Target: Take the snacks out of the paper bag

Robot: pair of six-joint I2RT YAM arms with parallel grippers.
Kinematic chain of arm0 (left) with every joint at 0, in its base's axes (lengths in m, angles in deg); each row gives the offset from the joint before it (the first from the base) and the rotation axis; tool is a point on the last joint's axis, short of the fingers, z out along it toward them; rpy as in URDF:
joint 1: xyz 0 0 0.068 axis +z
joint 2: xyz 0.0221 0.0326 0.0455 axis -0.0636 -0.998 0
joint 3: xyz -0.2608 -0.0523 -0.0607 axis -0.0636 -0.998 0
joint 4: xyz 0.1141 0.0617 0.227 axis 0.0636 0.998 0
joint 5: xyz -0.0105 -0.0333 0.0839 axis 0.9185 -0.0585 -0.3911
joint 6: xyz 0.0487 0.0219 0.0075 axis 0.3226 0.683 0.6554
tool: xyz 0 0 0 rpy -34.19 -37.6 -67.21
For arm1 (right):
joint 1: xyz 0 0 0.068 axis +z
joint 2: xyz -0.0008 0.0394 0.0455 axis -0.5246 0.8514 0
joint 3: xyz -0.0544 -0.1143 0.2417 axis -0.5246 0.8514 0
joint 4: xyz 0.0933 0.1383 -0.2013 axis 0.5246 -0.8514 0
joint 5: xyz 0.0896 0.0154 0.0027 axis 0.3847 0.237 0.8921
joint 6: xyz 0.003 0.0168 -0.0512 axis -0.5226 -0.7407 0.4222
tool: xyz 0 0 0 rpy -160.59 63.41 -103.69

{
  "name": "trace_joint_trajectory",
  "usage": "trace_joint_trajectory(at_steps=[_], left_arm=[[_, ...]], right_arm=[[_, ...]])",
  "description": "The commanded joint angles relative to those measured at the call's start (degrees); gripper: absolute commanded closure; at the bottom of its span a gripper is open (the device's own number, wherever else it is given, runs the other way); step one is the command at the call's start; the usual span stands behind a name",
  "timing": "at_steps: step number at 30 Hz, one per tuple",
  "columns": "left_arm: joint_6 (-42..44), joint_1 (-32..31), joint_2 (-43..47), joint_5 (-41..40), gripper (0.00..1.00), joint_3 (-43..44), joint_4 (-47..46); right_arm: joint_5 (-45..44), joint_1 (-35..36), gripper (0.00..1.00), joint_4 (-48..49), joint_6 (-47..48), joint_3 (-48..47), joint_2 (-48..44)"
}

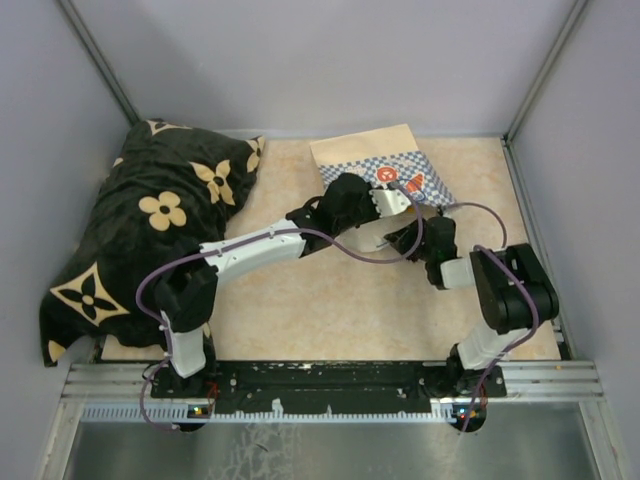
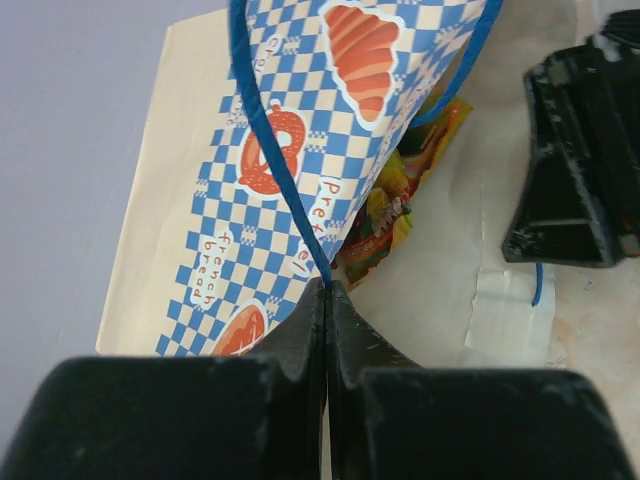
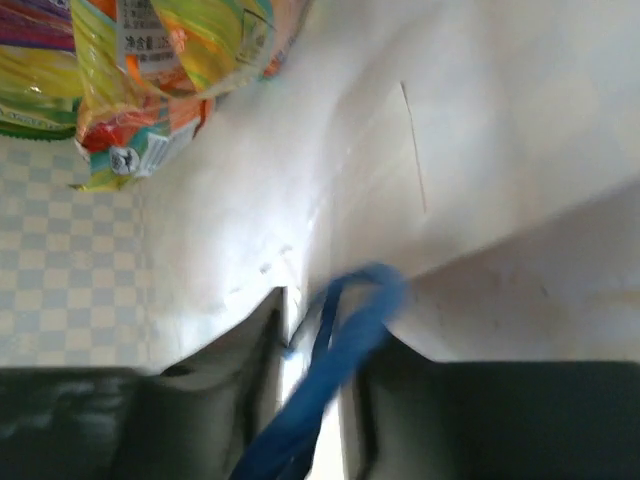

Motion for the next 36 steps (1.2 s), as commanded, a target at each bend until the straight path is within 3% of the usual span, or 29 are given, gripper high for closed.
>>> trace_joint_trajectory(at_steps=[1, 3, 4, 5, 7, 10, 12, 16, 28, 30, 36], left_arm=[[-4.42, -0.35, 0.48, 1.09, 1.0, 1.21, -3.45], [-5.49, -0.81, -1.6, -1.61, 1.0, 2.93, -4.13], [-5.88, -1.05, -2.68, -3.21, 1.0, 4.05, -4.24], [-6.1, -1.2, -3.85, -4.55, 1.0, 5.52, -3.86], [-6.48, -1.31, -5.76, -5.56, 0.99, 8.53, -2.17], [-8.52, -1.18, -7.21, -4.48, 0.99, 12.25, 0.42], [-10.47, -0.77, -7.76, -2.41, 0.99, 15.42, 3.5], [-14.57, -0.01, -8.33, 0.85, 1.0, 18.99, 6.81], [-17.19, 0.84, -9.77, 0.83, 1.0, 23.03, 10.42], [-17.25, 0.84, -9.89, 0.34, 1.0, 23.07, 10.56], [-19.35, 1.51, -9.98, 1.33, 1.0, 24.46, 12.3]], right_arm=[[-3.72, 0.54, 0.62, -9.19, 5.4, 3.47, -10.58], [-6.39, 0.56, 0.26, -18.64, 9.3, 5.93, -19.4], [-7.81, 0.56, 0.13, -23.46, 11.14, 6.89, -24.09], [-8.93, 0.57, 0.07, -28.25, 12.97, 7.53, -29.21], [-10.5, 0.58, 0.02, -36.69, 16.67, 7.93, -40.41], [-10.55, 0.78, 0.02, -43.66, 19.89, 7.09, -52.05], [-10.11, 1.29, 0.04, -44.96, 21.09, 5.4, -54.93], [-10.97, 3.92, 0.08, -41.01, 23.13, 1.77, -48.68], [-10.48, 7.13, 0.21, -24.58, 16.48, -2.54, -31.76], [-12.02, 8.18, 0.22, -26.29, 15.7, -4.93, -31.97], [-17.53, 9.0, 0.31, -46.77, 14.32, -15.55, -34.6]])
